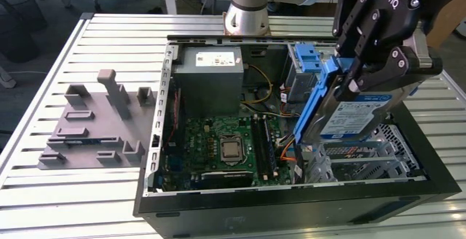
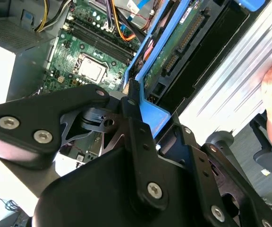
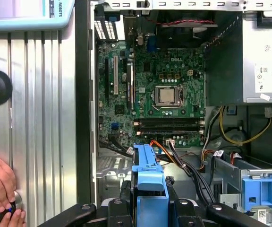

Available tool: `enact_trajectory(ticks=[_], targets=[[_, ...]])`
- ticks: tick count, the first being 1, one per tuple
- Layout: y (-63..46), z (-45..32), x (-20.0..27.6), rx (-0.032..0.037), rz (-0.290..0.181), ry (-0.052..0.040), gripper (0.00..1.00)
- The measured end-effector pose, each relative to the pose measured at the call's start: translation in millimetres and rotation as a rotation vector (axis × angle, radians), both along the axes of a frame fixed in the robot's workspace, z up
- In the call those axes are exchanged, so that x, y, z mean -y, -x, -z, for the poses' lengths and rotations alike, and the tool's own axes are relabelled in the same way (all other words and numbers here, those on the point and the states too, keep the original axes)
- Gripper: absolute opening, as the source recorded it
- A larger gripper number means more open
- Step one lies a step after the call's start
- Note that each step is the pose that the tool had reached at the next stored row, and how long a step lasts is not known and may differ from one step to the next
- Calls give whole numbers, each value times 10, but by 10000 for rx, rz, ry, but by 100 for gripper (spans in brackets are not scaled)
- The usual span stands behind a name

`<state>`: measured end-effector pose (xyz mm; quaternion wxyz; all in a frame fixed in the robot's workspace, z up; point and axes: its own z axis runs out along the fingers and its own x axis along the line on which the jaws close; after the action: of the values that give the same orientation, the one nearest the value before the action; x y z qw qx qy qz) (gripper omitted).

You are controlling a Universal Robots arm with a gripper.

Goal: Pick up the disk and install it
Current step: 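Insert the disk into the insertion slot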

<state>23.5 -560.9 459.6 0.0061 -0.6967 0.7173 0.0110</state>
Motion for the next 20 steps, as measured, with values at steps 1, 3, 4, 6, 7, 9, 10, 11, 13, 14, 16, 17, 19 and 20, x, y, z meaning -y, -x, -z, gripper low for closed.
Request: enact_trajectory(ticks=[1,3,4,6,7,9,10,11,13,14,16,17,19,20], targets=[[-11,2,0,1,0,0,36],[-31,6,7,1,0,-2,36],[-38,6,13,1,0,0,36],[-51,9,35,1,0,-1,36],[-57,10,48,1,1,-1,36],[-66,11,71,1,5,0,36],[-72,13,77,1,9,0,36],[-79,15,80,1,15,2,36],[-101,16,82,0,21,13,36],[-115,18,83,1,23,18,36],[-148,23,83,0,25,22,36],[-164,25,84,1,27,22,36],[-197,31,84,1,27,23,36],[-214,34,84,1,28,23,36]])
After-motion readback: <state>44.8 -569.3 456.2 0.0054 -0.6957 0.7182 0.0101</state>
